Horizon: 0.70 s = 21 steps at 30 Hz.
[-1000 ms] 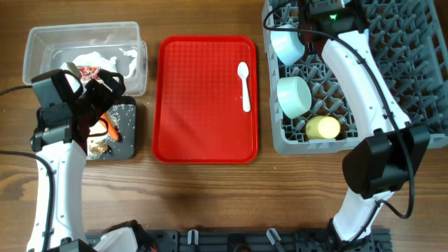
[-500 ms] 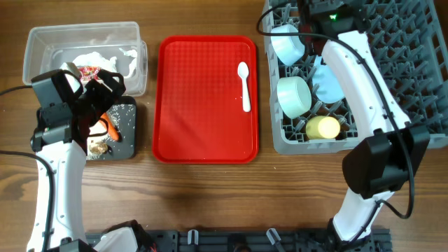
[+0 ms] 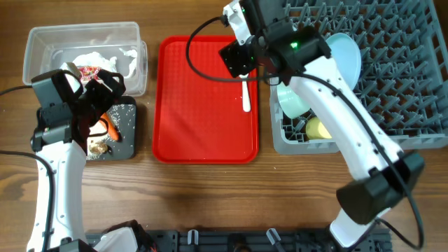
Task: Sort waste into correct bins and load items into the dishwasher rack
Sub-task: 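Move the right gripper back and grasp the white spoon on the tray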
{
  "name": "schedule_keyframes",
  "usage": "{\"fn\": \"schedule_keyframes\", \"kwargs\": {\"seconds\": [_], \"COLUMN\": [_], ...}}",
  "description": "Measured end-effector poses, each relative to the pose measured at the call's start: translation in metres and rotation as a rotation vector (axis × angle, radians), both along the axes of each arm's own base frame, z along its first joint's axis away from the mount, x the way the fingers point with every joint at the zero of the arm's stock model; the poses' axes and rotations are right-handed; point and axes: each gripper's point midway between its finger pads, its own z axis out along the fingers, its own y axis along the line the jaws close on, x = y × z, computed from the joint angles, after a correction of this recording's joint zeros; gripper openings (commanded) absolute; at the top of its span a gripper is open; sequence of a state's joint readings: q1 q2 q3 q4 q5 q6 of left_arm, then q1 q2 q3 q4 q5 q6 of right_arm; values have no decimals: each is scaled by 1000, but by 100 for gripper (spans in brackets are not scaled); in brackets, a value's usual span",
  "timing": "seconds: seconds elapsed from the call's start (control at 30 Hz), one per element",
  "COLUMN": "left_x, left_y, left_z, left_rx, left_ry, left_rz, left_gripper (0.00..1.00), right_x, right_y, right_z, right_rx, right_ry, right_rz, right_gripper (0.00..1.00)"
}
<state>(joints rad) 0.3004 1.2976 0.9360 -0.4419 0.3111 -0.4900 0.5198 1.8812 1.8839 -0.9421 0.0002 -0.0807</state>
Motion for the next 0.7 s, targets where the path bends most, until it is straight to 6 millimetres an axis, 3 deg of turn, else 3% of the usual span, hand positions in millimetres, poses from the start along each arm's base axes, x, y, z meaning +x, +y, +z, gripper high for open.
{"fn": "schedule_keyframes", "kwargs": {"seconds": [0.1,0.13,0.2,0.27,0.43,0.63,0.7], "left_x": [0,0,0,0,0,0,0], "left_y": [0,0,0,0,0,0,0], "left_z": [0,0,0,0,0,0,0], "left_rx": [0,0,0,0,0,0,0], "left_ry": [0,0,0,0,0,0,0], "left_rz": [0,0,0,0,0,0,0], "left_gripper": [100,100,100,100,100,100,100], "right_x": [-2,-4,-4,0,11,12,10], "right_y": [2,2,5,9,9,2,1], "right_z": [-54,-88,-111,-122,-130,-191,-203], "right_rx": [-7,-25,-27,-7,51,-9,-21], "right_ry": [154,237,286,300,300,382,402], "right_rz": [-69,-105,-137,-188,-364,-475,-494], "right_gripper": [84,80,68,64,64,64,64]}}
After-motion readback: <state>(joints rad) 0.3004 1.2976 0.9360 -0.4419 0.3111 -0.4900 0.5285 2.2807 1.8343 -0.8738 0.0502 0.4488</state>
